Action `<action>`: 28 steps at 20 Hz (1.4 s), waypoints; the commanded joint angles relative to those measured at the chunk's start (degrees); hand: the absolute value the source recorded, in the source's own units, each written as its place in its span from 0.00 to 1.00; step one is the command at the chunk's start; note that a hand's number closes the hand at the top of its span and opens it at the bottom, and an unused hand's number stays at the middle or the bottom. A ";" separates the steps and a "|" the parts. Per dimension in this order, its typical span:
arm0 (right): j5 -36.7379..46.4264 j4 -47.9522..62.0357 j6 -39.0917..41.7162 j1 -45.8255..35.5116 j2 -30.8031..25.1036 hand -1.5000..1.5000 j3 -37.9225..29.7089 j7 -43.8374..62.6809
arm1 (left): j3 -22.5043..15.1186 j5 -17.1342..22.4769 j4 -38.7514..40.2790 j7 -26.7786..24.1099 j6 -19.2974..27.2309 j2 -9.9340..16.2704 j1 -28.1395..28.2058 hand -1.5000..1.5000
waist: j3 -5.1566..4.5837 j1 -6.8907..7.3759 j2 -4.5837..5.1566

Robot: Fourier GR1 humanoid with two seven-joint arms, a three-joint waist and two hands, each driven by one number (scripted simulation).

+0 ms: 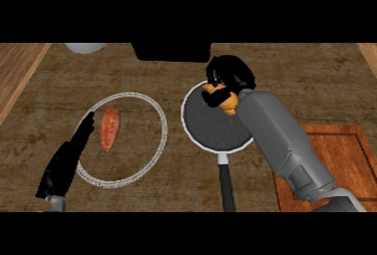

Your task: Pick the croissant from the cutting board and place it in the pan

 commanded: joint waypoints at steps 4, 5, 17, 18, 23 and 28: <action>-5.26 12.33 4.45 -2.80 3.40 1.00 -1.20 -0.40 | -1.12 -1.20 0.58 0.21 0.49 -1.14 -2.93 0.50 | 0.05 1.78 0.69; -9.49 12.00 6.02 -1.49 3.41 1.00 -4.65 1.06 | 0.11 -0.06 0.15 0.82 -0.47 -0.02 -3.25 0.50 | 0.09 1.96 0.71; -26.08 14.12 -3.40 -3.09 3.48 0.00 -13.81 -10.59 | 0.13 -0.17 0.60 0.84 -1.42 0.35 -1.70 0.50 | 0.12 1.68 0.46; -26.69 14.81 -4.36 -3.22 3.48 0.00 -14.10 -12.30 | 0.61 0.61 0.18 0.11 -1.68 0.30 -2.13 0.50 | 0.10 1.81 0.52; -31.25 15.99 -8.90 -6.13 0.68 0.00 -21.87 -10.98 | 1.14 0.77 1.28 -2.07 -1.93 0.55 -0.25 0.50 | 0.05 1.08 0.74; -34.60 17.06 -8.76 -4.42 -5.73 0.00 -26.47 -12.92 | 0.86 -0.40 -0.96 -0.02 0.10 -0.70 0.14 0.50 | 0.09 0.11 0.38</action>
